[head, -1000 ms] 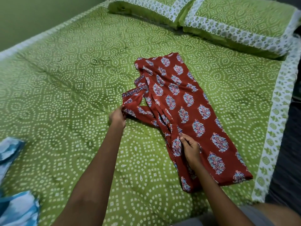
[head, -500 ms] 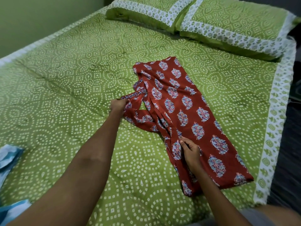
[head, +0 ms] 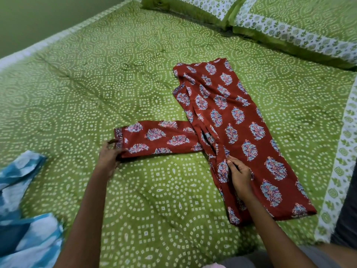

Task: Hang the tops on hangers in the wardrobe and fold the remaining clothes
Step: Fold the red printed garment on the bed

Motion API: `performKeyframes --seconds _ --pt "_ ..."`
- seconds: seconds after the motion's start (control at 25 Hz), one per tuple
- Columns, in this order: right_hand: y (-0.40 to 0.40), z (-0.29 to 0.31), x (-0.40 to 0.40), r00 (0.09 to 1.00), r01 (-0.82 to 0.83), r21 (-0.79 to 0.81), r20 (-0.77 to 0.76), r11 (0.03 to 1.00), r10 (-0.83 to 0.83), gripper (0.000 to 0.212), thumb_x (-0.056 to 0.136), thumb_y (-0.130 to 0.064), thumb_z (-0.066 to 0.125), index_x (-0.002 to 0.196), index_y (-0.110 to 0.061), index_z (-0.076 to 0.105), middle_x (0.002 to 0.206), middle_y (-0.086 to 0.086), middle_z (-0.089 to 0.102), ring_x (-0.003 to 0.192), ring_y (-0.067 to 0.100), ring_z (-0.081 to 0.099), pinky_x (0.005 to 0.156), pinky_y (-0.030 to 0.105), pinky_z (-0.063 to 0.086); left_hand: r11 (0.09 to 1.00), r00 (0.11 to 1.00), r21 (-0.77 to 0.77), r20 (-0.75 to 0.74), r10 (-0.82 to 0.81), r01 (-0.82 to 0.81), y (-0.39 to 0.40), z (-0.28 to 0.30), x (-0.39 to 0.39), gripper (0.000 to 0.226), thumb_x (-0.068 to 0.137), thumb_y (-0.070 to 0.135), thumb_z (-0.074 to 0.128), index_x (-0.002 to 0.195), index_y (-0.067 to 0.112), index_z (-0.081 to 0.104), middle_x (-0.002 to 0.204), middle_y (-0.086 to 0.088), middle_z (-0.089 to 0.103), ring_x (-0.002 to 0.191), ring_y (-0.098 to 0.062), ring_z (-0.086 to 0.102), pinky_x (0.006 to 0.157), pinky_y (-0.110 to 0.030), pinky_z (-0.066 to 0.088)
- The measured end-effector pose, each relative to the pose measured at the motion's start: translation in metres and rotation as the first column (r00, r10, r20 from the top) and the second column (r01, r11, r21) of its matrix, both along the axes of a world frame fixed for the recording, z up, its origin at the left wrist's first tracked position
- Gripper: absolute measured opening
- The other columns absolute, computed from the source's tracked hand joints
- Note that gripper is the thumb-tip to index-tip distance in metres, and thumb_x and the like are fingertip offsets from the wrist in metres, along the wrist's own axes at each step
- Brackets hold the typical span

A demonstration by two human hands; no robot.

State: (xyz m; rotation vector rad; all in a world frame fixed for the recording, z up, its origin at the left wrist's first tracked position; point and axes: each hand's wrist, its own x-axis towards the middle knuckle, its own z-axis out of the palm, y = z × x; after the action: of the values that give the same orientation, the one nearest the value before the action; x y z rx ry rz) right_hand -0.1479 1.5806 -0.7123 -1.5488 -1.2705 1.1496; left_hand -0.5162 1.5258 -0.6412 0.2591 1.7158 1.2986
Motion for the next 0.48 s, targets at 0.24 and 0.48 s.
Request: performKeyframes --seconds 0.24,0.48 --pt "-0.002 0.004 -0.002 1.000 0.003 0.007 0.026 1.000 -0.003 0.025 0.092 -0.003 0.054 0.114 0.003 0.063 0.113 0.008 0.062 0.105 0.012 0.053 0.092 0.022 0.039 0.993 0.979 0.021 -0.167 -0.113 0.119 -0.024 0.003 -0.003 0.060 0.079 -0.017 0.055 0.133 0.008 0.047 0.113 -0.011 0.058 0.071 -0.006 0.064 0.061 -0.014 0.055" --pt "-0.004 0.009 -0.005 0.998 0.028 0.005 0.060 1.000 -0.028 0.025 0.092 -0.004 0.055 0.114 0.004 0.063 0.117 0.015 0.063 0.106 0.016 0.056 0.091 0.022 0.039 0.975 0.848 -0.212 -0.503 -0.169 0.068 -0.062 -0.021 0.007 0.061 0.071 0.006 0.077 0.125 0.001 0.050 0.127 -0.017 0.048 0.103 -0.030 0.058 0.089 -0.031 0.052"
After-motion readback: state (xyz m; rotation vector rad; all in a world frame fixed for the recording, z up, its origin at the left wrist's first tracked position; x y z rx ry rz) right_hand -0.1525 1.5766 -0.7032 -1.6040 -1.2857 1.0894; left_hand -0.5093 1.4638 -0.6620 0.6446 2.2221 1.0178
